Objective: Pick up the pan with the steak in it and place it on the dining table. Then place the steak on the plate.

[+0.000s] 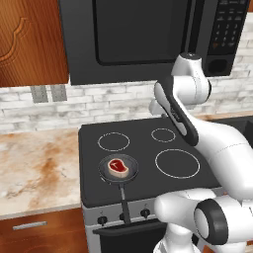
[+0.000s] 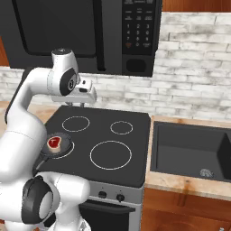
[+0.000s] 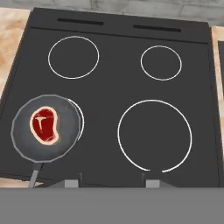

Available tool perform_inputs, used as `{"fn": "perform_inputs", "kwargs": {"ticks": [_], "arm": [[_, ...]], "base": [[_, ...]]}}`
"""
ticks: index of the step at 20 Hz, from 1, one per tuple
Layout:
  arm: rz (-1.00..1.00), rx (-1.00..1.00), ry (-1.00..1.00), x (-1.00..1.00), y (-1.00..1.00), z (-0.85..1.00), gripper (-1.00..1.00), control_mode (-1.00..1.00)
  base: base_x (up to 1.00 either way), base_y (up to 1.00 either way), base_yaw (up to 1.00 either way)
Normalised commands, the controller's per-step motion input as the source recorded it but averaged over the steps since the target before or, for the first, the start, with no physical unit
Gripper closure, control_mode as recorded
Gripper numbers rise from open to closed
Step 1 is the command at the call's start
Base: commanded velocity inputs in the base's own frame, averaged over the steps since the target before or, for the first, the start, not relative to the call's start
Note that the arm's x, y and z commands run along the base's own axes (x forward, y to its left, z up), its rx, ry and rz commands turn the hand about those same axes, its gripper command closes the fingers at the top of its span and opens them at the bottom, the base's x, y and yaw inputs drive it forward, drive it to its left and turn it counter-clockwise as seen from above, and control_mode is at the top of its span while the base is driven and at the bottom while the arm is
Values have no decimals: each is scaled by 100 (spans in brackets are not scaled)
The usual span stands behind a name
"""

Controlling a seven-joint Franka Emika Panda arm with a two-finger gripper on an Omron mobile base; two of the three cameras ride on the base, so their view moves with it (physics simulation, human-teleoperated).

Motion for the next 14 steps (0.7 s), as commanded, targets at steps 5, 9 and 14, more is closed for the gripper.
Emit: {"fn": "perform_inputs", "kwargs": {"ticks": [5, 9, 14], "arm": [[0, 0, 1, -2, 1, -5, -100, -100], [0, 2, 0, -30, 4, -11, -100, -100], [0, 5, -1, -48, 5, -11, -100, -100]], "base": [[0, 0, 0], [0, 0, 0], [0, 0, 0]]}}
